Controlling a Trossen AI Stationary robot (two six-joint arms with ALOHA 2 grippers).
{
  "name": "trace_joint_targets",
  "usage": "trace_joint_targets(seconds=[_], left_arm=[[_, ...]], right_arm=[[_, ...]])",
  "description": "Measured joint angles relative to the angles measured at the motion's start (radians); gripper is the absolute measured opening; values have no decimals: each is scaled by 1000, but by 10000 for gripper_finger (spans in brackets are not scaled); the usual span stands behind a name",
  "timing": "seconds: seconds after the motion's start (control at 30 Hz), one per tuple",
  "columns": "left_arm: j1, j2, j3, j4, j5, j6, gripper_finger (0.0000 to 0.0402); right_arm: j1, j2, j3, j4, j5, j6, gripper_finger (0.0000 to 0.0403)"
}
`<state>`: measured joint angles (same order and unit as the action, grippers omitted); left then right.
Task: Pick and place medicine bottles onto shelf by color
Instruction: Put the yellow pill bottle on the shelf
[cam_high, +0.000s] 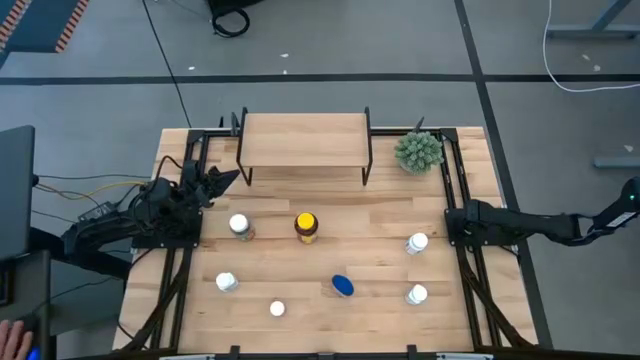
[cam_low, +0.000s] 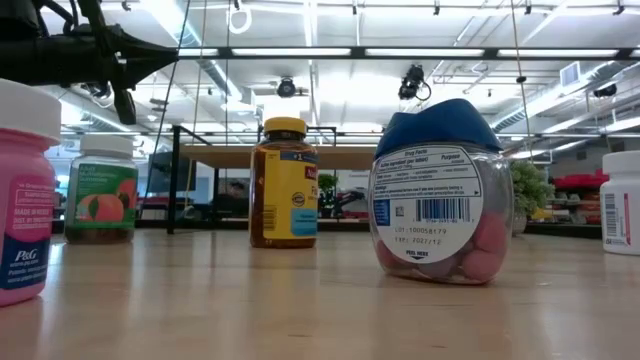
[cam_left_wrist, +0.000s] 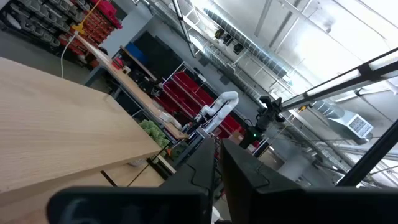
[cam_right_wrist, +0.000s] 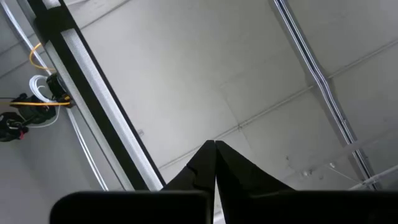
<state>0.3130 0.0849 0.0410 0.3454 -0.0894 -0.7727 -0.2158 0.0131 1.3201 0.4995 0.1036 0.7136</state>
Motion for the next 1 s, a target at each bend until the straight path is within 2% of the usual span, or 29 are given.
trace_joint_targets(seconds=[1.0], left_arm=[[0,0,0,0,0,0,34]], right_arm=[[0,0,0,0,0,0,19]])
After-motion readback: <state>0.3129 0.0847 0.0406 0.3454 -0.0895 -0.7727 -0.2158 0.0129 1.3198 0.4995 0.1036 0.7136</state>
